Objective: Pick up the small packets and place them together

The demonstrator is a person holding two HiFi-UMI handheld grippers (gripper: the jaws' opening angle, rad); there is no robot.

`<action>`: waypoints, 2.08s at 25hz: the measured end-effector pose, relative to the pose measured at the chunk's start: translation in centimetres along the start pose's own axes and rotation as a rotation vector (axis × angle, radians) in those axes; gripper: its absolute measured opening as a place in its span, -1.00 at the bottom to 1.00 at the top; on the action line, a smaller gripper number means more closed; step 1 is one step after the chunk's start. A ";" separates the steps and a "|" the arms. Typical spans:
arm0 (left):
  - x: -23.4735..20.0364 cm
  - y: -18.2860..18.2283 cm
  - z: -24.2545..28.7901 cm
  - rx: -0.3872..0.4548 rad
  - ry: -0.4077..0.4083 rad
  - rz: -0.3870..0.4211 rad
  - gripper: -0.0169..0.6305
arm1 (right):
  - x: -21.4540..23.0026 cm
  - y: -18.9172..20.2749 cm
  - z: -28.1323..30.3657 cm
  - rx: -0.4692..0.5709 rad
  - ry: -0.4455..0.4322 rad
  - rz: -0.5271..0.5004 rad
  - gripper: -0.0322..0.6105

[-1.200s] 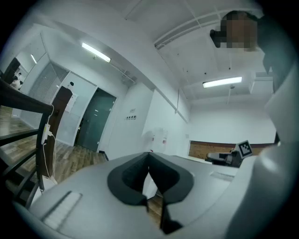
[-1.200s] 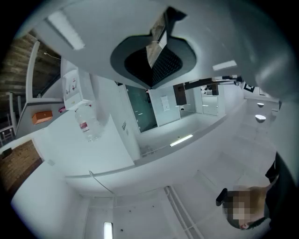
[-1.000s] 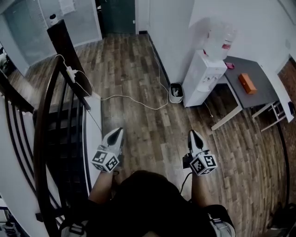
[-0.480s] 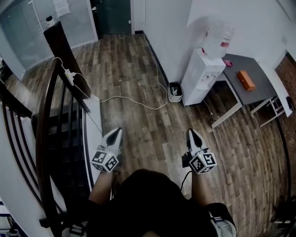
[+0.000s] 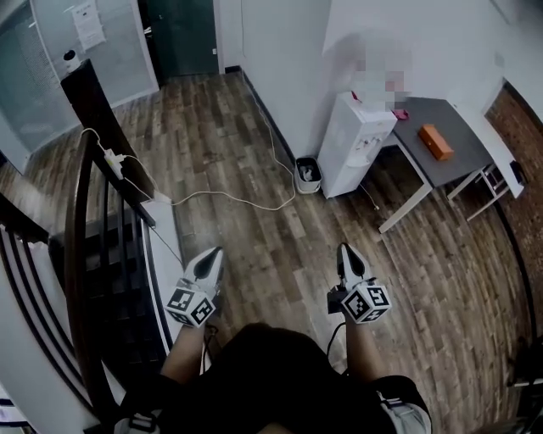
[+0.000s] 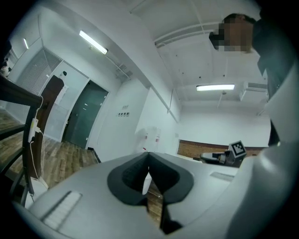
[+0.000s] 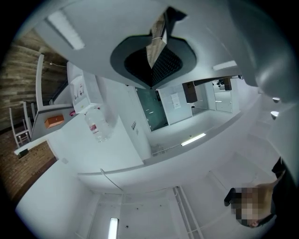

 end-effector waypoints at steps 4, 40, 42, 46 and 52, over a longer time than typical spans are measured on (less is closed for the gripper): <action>-0.4 -0.4 0.8 0.004 0.021 -0.001 -0.95 | -0.6 -0.4 -0.6 -0.005 0.029 -0.024 -0.89; 4.1 3.5 21.5 -0.058 0.077 -0.026 -0.95 | 17.1 -4.0 7.7 -0.066 -0.002 0.033 -0.89; 4.6 3.8 22.5 -0.094 0.120 -0.016 -0.95 | 17.2 -4.1 7.8 -0.082 -0.039 -0.009 -0.89; 4.6 3.4 24.3 -0.106 0.169 0.013 -0.95 | 18.7 -4.7 8.0 -0.083 -0.004 -0.055 -0.89; 3.3 4.4 29.4 -0.117 0.245 -0.002 -0.95 | 21.5 -5.2 7.2 -0.085 0.113 -0.075 -0.89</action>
Point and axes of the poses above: the fingertips, and each gripper's own axes: z forward along the fingers, x to its right, y out of its underside, the point moved 3 cm from there along -z, backward along the fingers, and after that the axes turned 11 degrees about y, right-handed, at the moved point
